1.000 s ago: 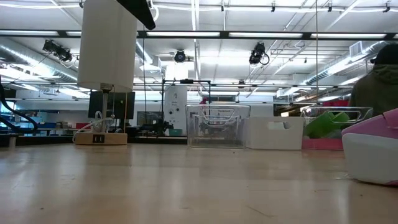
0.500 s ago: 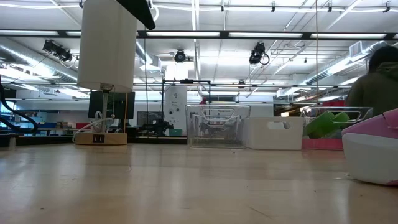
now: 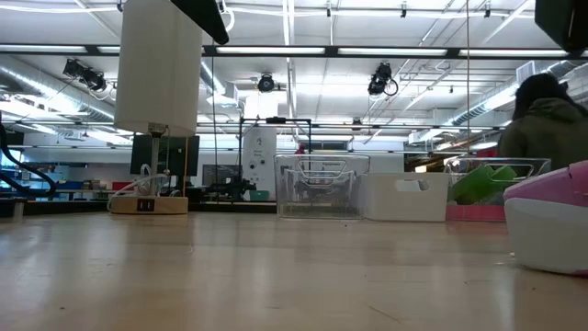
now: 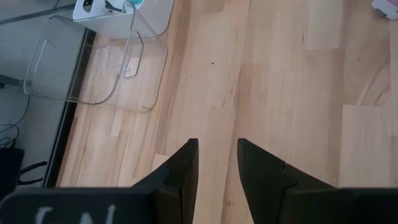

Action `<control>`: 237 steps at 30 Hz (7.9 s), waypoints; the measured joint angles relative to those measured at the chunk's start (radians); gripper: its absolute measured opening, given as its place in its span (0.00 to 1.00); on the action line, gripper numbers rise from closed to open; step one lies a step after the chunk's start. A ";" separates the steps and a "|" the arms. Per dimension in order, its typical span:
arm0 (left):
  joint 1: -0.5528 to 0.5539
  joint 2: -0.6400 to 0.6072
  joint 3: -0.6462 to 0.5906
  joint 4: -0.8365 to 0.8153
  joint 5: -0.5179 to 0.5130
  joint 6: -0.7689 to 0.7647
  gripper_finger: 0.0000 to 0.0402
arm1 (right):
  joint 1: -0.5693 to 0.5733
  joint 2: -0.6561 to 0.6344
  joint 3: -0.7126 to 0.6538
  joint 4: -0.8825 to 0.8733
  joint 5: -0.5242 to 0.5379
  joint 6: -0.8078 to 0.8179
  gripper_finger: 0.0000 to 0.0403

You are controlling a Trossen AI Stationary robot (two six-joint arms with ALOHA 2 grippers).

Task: Pick and place Stapler, Stapler remover, tape
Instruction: Put the pink stapler into the left transparent bin, then put the black stapler into the left transparent bin

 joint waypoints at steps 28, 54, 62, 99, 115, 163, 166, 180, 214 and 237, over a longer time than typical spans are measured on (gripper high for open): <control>-0.010 0.000 0.000 -0.001 0.001 -0.001 0.29 | -0.048 0.014 -0.004 -0.086 -0.068 -0.008 0.35; -0.011 0.000 0.000 -0.003 0.019 -0.008 0.29 | -0.367 -0.063 0.249 -0.464 0.142 -0.515 0.32; -0.011 0.000 0.000 -0.007 0.020 0.000 0.29 | -0.613 -0.090 0.362 -0.494 0.194 -0.804 0.32; 0.043 0.000 0.000 -0.031 0.042 0.123 0.29 | -1.304 0.173 0.466 -0.283 0.112 -1.191 0.32; 0.054 0.000 0.000 -0.031 0.045 0.125 0.29 | -1.304 0.226 0.469 -0.250 0.079 -1.193 0.32; -0.172 0.004 -0.301 -0.032 0.381 -0.538 0.29 | -0.736 -0.046 0.466 -0.170 -0.125 -1.136 0.36; -0.230 0.004 -0.326 0.082 0.441 -0.607 0.29 | -0.695 -0.046 0.466 -0.193 0.005 -1.135 0.36; -0.413 0.042 -0.327 0.510 0.499 -0.809 0.29 | -0.671 -0.045 0.466 -0.216 0.174 -1.135 0.36; -0.378 0.138 -0.295 0.454 0.659 -0.798 0.49 | -0.684 -0.044 0.362 -0.142 0.218 -1.185 0.36; -0.402 0.205 -0.295 0.519 0.662 -0.887 0.49 | -0.685 -0.044 0.363 -0.144 0.219 -1.194 0.36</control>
